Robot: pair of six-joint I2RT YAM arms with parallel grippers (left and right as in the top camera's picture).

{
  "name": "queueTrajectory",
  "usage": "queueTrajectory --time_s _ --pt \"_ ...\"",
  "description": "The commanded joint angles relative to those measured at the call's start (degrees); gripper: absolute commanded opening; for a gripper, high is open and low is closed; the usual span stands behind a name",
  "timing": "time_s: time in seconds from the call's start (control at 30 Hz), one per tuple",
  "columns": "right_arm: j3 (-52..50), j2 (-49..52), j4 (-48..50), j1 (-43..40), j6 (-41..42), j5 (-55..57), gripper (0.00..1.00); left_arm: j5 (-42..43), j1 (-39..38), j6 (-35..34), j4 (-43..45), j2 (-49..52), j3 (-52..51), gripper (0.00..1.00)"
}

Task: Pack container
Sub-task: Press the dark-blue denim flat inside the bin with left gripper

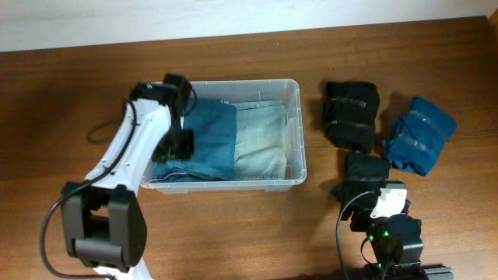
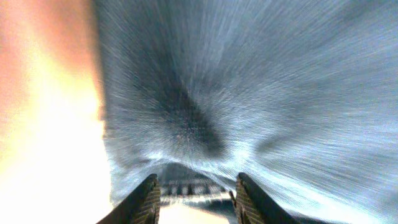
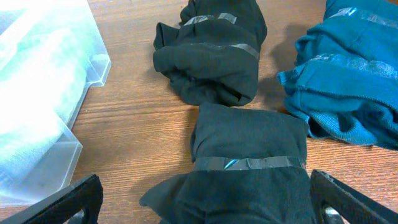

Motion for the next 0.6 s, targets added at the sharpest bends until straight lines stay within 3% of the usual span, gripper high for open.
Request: queueTrajectory --time_s 0.0,0.1,0.3,0.57 --pt "-0.44 -0.33 0.11 -0.46 0.26 -0.09 0.98 0.42 0.39 0.35 0.61 -4.74 11.93 0.48" --pt "-0.44 -0.33 0.11 -0.46 0.26 -0.09 0.98 0.42 0.39 2.73 5.22 -5.27 16.37 0.50" --pt "-0.44 -0.33 0.11 -0.46 0.26 -0.09 0.98 0.39 0.37 5.73 17.59 -2.38 13.64 0.50" --pt "-0.44 -0.33 0.11 -0.46 0.26 -0.11 0.98 0.61 0.28 5.68 18.95 10.95 12.85 0.49"
